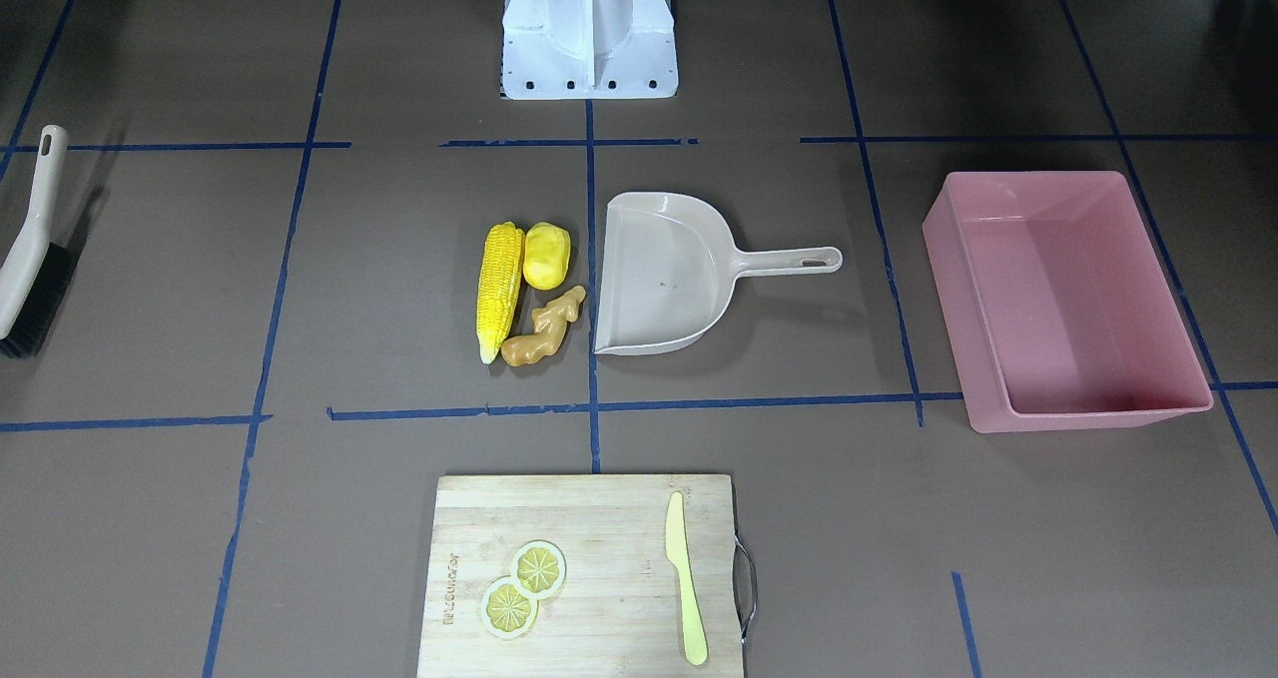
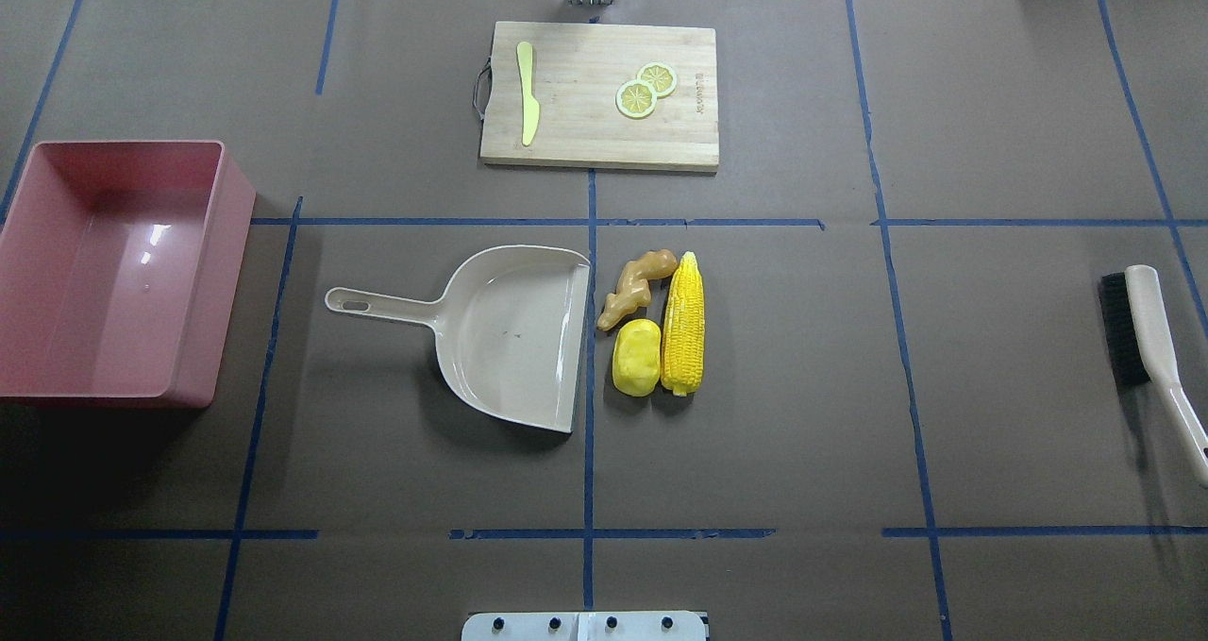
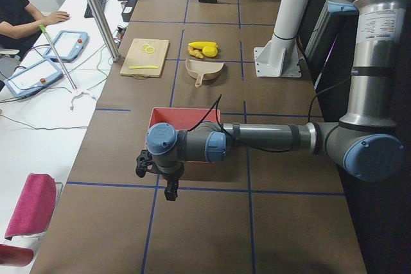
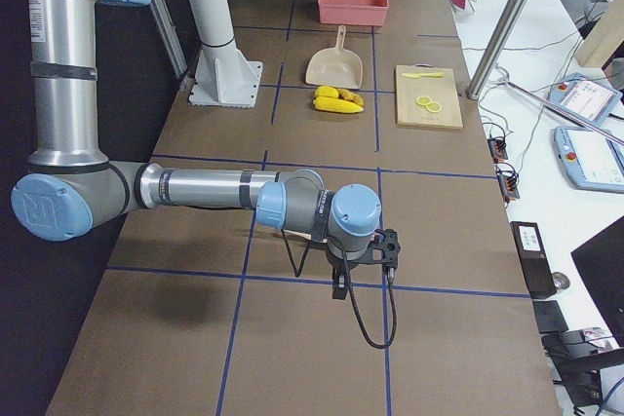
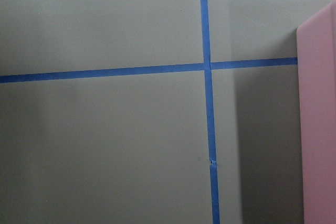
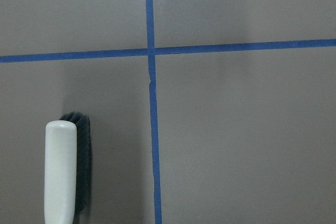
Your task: Sweep and dump trash into bin
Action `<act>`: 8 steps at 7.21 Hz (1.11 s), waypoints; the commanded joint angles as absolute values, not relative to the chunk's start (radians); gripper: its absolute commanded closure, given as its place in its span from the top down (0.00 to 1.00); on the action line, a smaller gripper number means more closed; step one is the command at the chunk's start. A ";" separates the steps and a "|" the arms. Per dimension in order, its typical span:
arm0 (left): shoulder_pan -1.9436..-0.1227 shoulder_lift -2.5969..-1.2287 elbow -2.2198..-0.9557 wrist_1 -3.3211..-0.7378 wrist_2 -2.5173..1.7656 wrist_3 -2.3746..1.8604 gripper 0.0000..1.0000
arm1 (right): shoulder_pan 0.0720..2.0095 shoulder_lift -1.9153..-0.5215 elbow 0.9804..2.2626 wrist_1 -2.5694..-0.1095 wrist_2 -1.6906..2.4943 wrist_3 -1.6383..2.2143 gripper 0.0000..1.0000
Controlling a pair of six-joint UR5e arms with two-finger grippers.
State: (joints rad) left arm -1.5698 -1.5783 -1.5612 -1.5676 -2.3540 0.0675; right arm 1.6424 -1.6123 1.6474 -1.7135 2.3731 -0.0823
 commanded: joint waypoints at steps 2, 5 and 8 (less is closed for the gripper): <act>-1.568 -1.592 -1.574 -1.565 -2.356 0.054 1.00 | 1.634 -1.611 1.654 -1.713 2.375 -0.081 1.00; -1.554 -1.647 -1.663 -1.582 -2.359 0.058 1.00 | 1.599 -1.577 1.663 -1.706 2.373 -0.080 1.00; -1.366 -1.658 -1.828 -1.574 -2.368 -0.074 1.00 | 1.546 -1.566 1.695 -1.550 2.372 -0.069 1.00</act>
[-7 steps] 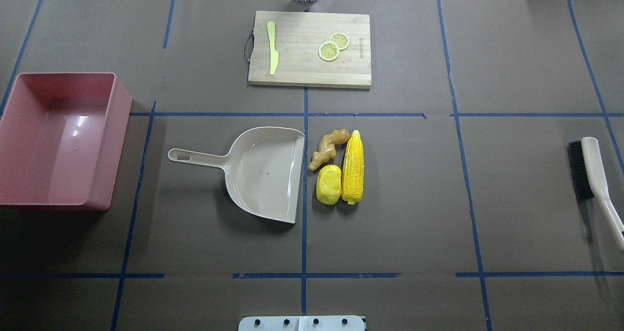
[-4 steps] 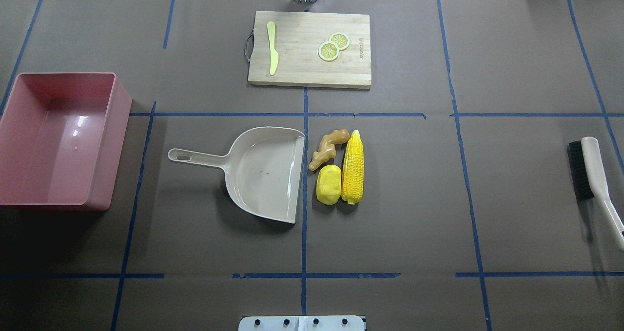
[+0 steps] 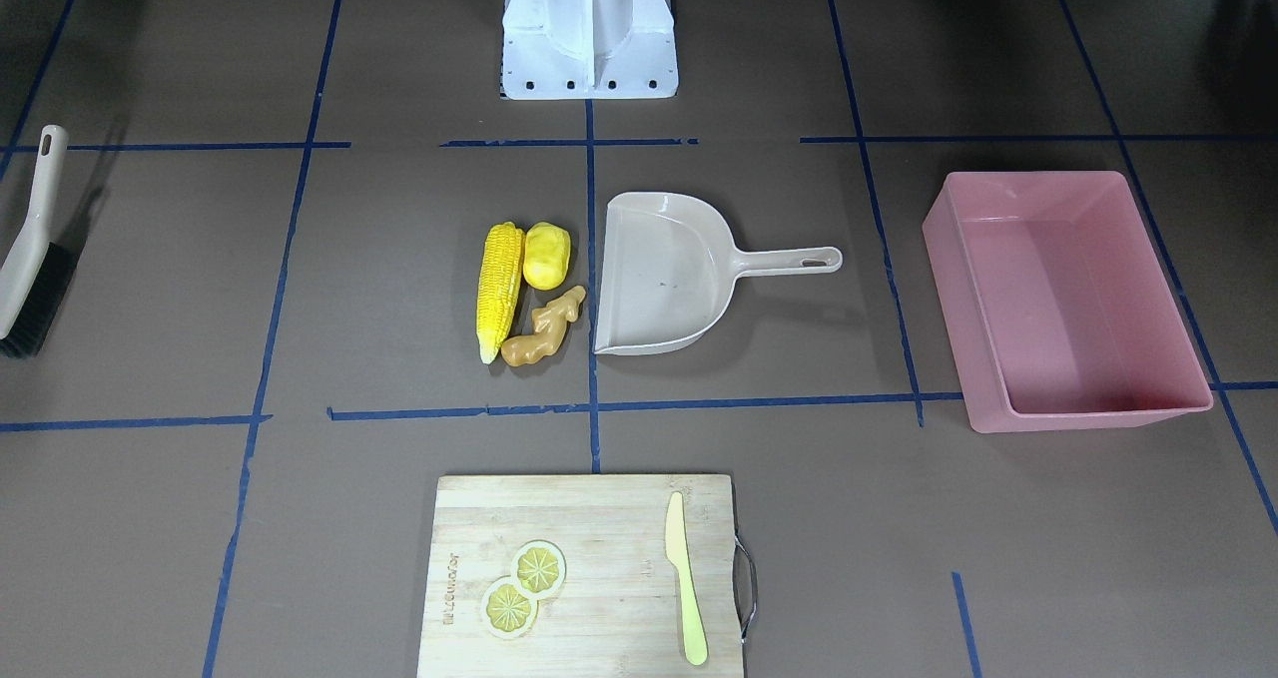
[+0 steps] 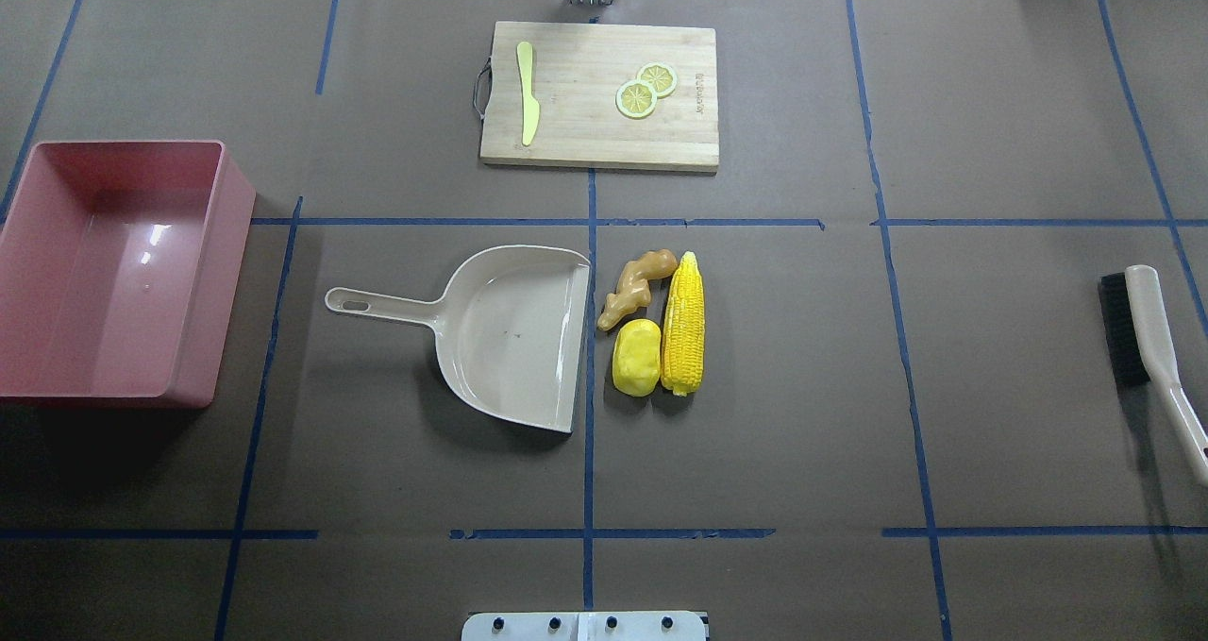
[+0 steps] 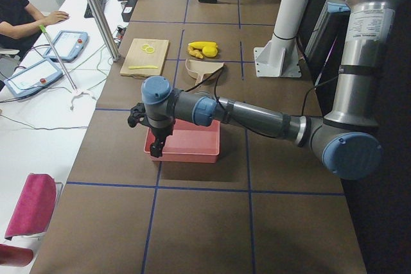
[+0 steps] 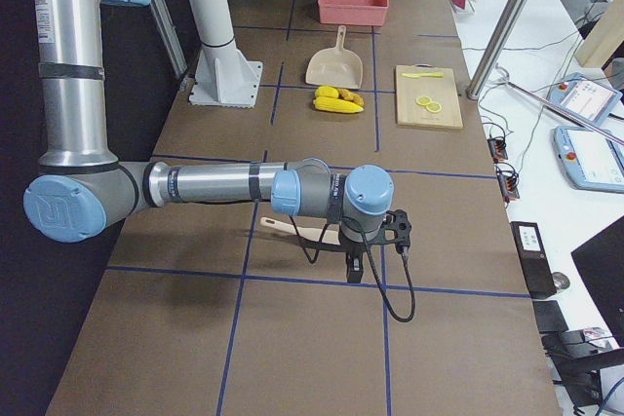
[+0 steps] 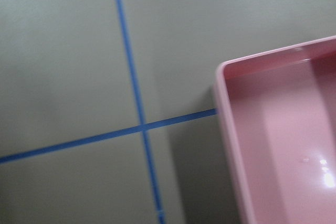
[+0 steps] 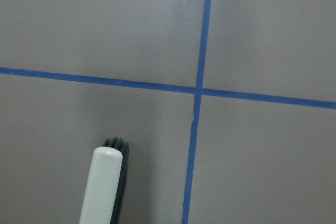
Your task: Sweep and dump trash into bin
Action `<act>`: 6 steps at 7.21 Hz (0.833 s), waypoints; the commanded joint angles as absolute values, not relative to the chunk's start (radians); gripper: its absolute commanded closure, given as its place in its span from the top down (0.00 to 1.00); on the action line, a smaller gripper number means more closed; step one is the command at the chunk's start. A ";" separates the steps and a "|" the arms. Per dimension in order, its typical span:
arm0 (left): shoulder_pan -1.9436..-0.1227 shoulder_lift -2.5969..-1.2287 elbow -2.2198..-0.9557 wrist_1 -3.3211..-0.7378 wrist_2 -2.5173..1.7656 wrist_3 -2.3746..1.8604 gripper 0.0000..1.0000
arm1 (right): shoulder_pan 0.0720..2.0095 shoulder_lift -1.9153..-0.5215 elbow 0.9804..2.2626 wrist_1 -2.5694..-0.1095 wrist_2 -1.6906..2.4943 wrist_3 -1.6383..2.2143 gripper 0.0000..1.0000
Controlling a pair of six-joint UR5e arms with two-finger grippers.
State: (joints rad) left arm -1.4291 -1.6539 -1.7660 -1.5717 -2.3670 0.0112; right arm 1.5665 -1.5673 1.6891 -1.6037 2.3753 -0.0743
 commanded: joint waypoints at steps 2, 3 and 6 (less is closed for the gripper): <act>-1.236 -1.734 -1.922 -1.557 -2.341 -0.124 1.00 | 1.510 -1.578 1.697 -1.537 2.378 -0.007 1.00; -1.189 -1.784 -1.928 -1.519 -2.338 -0.121 1.00 | 1.503 -1.578 1.701 -1.532 2.379 0.058 1.00; -1.051 -1.920 -1.933 -1.517 -2.330 -0.114 1.00 | 1.451 -1.595 1.733 -1.513 2.430 0.199 1.00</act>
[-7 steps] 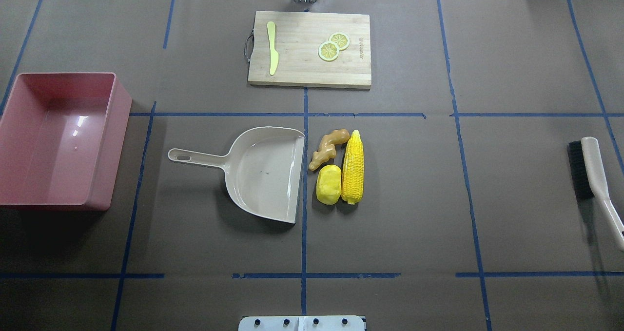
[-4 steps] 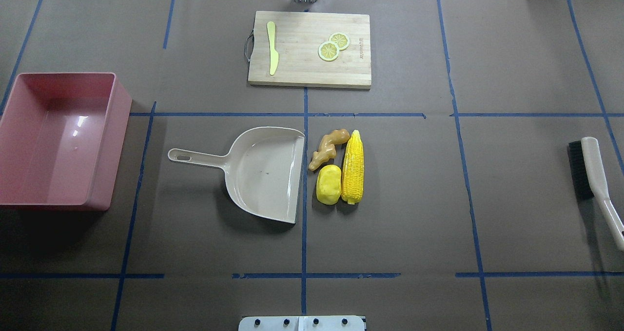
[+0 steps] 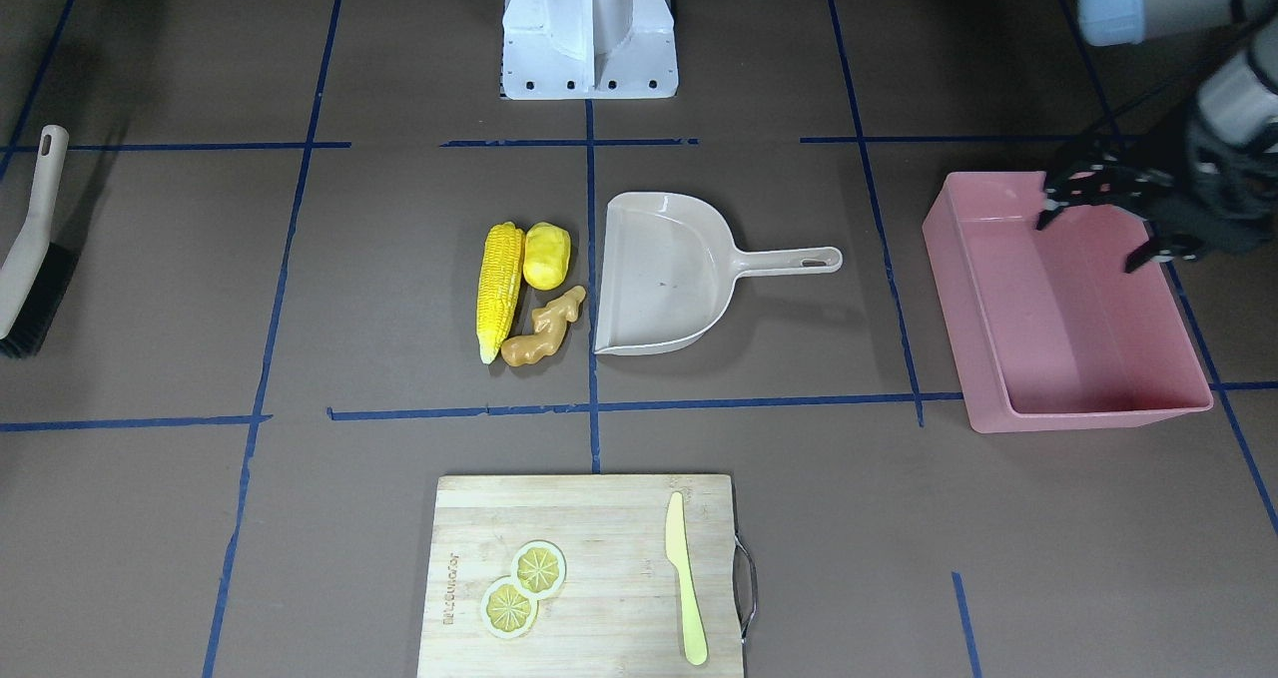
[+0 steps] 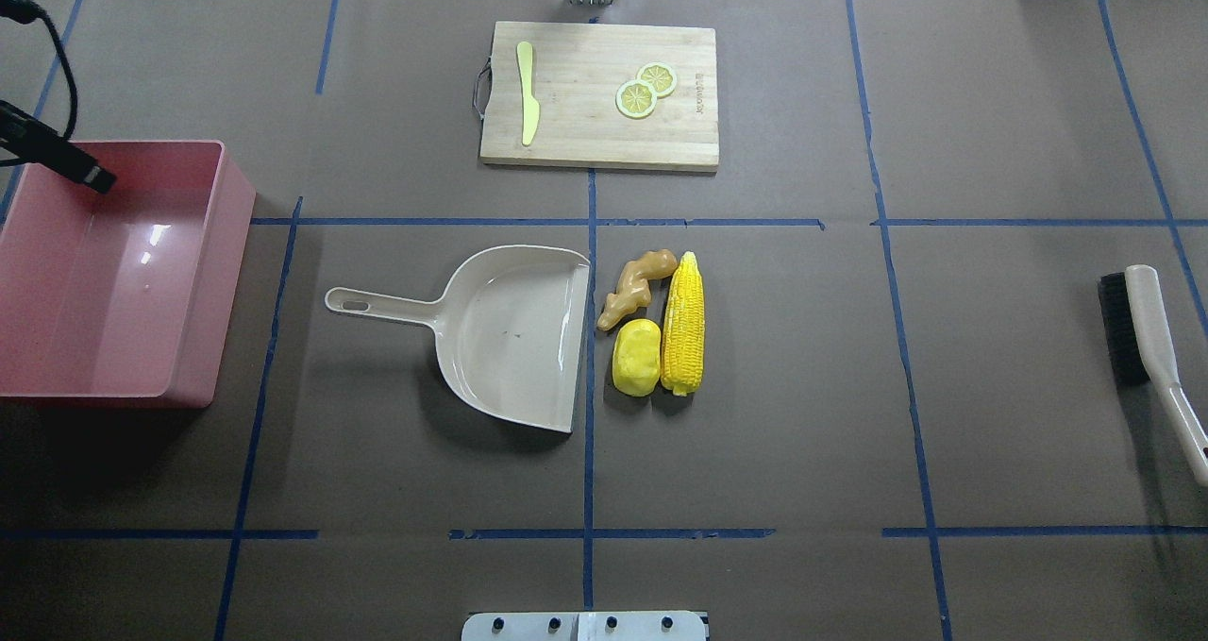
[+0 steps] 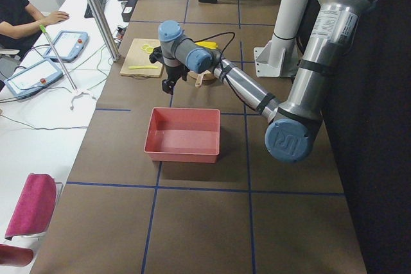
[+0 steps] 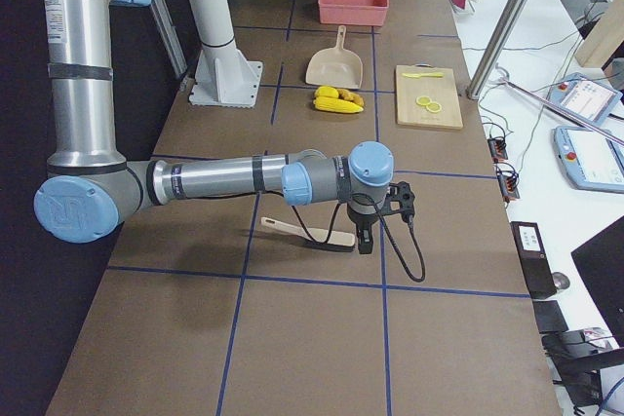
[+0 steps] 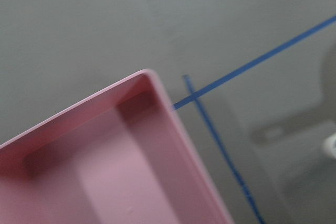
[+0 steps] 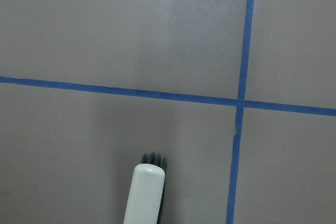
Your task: Sweep and dump trash into bin
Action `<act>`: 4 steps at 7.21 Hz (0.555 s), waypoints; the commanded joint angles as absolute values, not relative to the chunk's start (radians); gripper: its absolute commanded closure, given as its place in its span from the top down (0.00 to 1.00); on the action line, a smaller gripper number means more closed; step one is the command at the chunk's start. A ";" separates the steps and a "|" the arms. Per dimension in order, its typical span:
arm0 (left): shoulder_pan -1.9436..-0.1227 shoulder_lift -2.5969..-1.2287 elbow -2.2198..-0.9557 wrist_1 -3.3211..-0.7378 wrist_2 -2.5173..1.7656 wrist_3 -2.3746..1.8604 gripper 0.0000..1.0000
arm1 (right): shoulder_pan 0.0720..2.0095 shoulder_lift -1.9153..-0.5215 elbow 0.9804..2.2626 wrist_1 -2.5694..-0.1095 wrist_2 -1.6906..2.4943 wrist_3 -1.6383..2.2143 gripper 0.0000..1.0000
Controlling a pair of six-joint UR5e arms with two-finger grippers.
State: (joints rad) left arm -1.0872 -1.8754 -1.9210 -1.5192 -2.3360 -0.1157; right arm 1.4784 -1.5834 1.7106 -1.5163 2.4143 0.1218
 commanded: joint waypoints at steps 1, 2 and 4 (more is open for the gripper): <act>-1.048 -1.924 -1.945 -1.516 -2.248 -0.110 1.00 | 1.418 -1.618 1.787 -1.514 2.402 0.306 0.99; -1.026 -1.925 -1.956 -1.513 -2.214 -0.110 1.00 | 1.369 -1.700 1.886 -1.494 2.386 0.474 0.99; -1.005 -1.927 -1.948 -1.511 -2.214 -0.110 1.00 | 1.266 -1.878 1.914 -1.198 2.333 0.631 0.99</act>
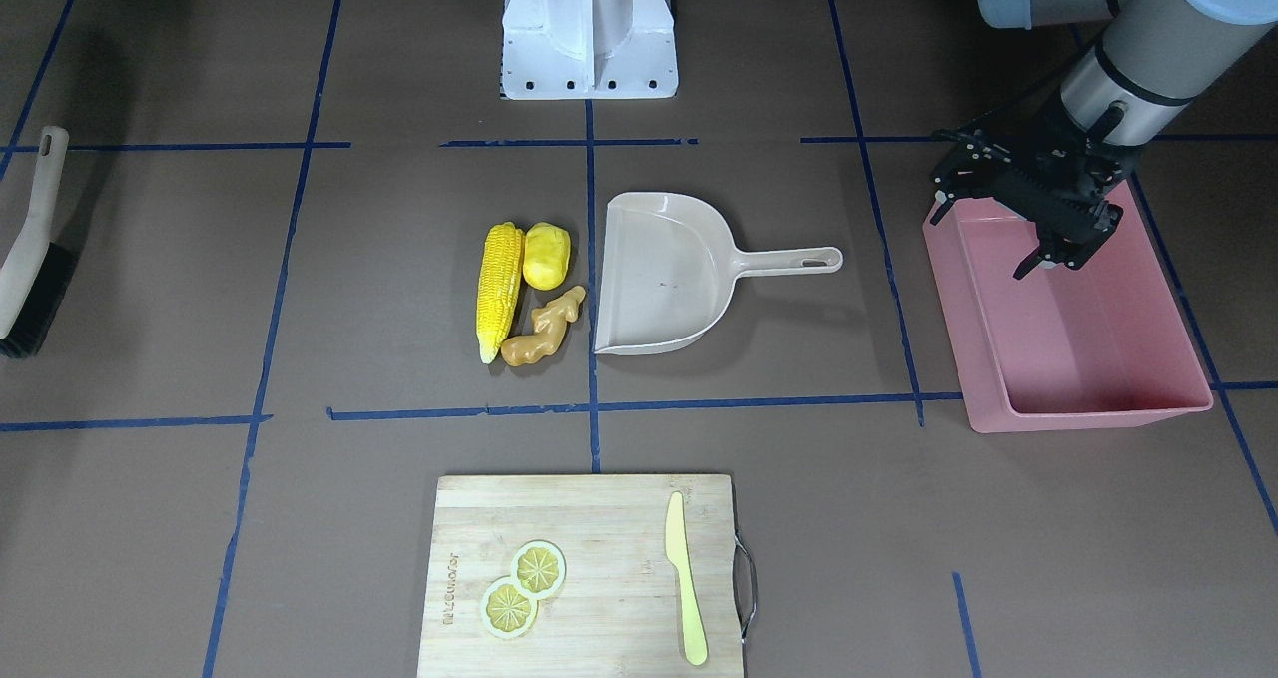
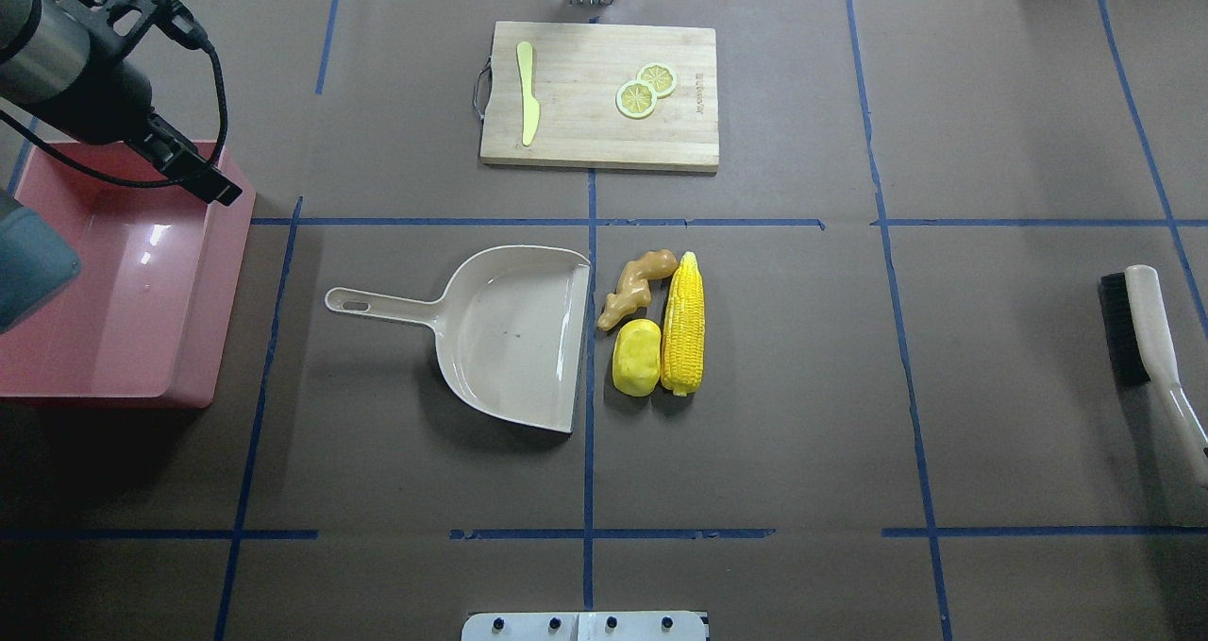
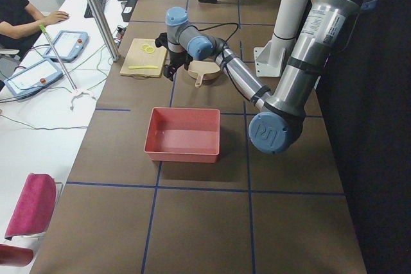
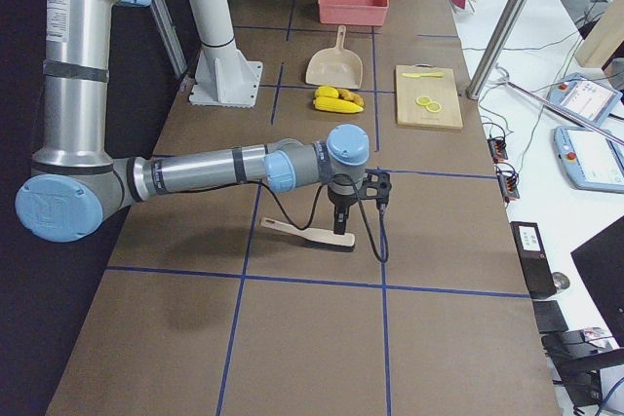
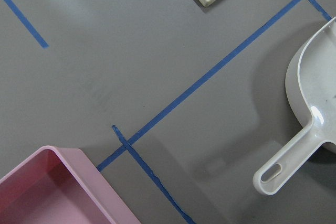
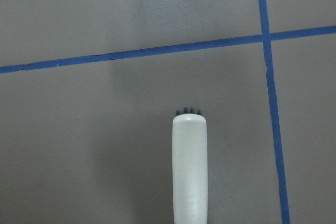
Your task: Sweep and dump trash into bin
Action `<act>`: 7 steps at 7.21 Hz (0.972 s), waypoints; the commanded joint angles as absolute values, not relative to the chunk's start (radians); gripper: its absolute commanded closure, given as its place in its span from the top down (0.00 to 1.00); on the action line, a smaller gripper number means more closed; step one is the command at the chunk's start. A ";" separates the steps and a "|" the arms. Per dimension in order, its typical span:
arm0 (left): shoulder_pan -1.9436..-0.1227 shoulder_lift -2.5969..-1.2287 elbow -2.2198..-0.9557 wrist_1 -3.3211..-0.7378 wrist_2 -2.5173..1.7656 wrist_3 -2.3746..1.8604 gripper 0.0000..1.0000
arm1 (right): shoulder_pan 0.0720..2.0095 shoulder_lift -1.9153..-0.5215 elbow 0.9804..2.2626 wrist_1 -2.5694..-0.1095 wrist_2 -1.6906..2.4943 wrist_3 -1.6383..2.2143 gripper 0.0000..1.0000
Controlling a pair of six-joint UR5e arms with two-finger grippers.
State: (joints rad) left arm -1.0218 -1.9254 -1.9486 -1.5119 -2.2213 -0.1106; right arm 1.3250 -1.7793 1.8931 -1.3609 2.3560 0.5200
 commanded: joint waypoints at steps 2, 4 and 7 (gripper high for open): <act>-1.005 -1.925 -1.953 -1.511 -2.210 -0.110 1.00 | 1.146 -1.945 1.914 -1.112 2.271 0.747 1.00; -1.003 -1.921 -1.953 -1.511 -2.212 -0.107 1.00 | 1.085 -1.951 1.890 -1.109 2.270 0.755 1.00; -0.997 -1.913 -1.951 -1.511 -2.209 -0.069 1.00 | 1.040 -1.936 1.840 -1.108 2.276 0.755 1.00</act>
State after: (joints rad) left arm -0.9982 -1.9170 -1.9514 -1.5110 -2.2096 -0.0763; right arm 1.0578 -1.9437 1.8686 -1.1089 2.2759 0.7542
